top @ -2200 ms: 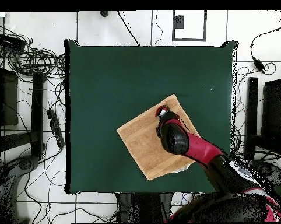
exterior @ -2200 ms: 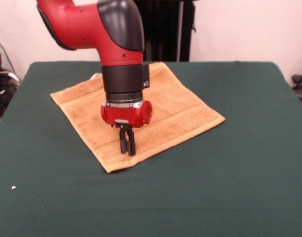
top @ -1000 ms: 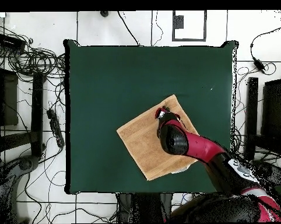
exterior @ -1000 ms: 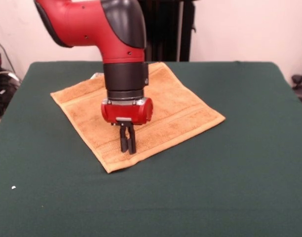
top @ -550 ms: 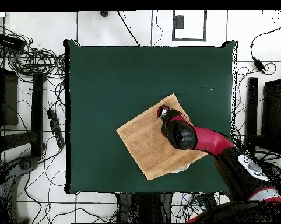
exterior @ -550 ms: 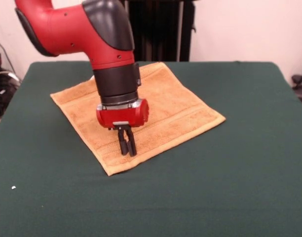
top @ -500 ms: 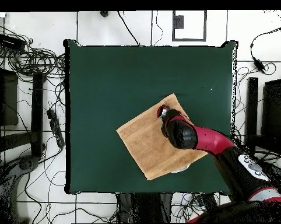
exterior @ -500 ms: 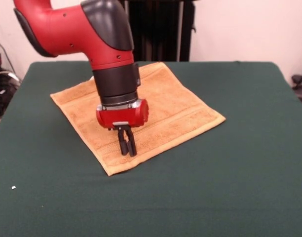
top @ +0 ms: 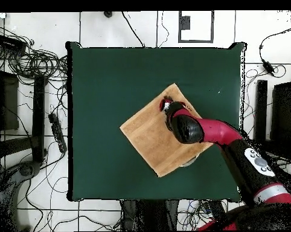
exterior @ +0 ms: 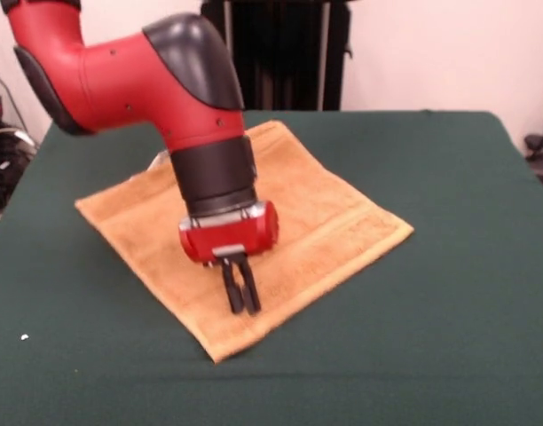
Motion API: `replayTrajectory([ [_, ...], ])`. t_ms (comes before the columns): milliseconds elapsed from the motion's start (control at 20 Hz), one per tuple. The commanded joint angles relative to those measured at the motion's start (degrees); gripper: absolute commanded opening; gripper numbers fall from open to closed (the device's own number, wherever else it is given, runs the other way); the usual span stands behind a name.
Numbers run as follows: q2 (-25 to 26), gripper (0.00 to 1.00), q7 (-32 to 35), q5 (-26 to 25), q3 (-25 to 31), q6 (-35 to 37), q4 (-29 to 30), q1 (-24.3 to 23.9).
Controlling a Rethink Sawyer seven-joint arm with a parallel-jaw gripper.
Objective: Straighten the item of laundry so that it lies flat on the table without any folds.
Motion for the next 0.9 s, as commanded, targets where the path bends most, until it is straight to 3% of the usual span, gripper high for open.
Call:
replayTrajectory([
  [50, 14.5, 0.0, -6.7, -10.9, 17.1, -4.2, -12.3, 1.6],
  [250, 18.1, 0.0, -9.1, -17.7, 24.2, -2.1, -13.5, -1.4],
  [500, 19.8, 0.0, -9.0, -21.0, 27.3, -0.6, -14.2, -2.6],
  [650, 17.8, 0.0, -4.6, -21.0, 24.2, -1.7, -14.2, -1.3],
  [800, 13.2, 0.0, 3.0, -18.7, 16.7, -5.7, -12.9, 1.9],
  [900, 13.3, 0.0, 3.1, -18.6, 16.8, -5.5, -11.8, 1.3],
])
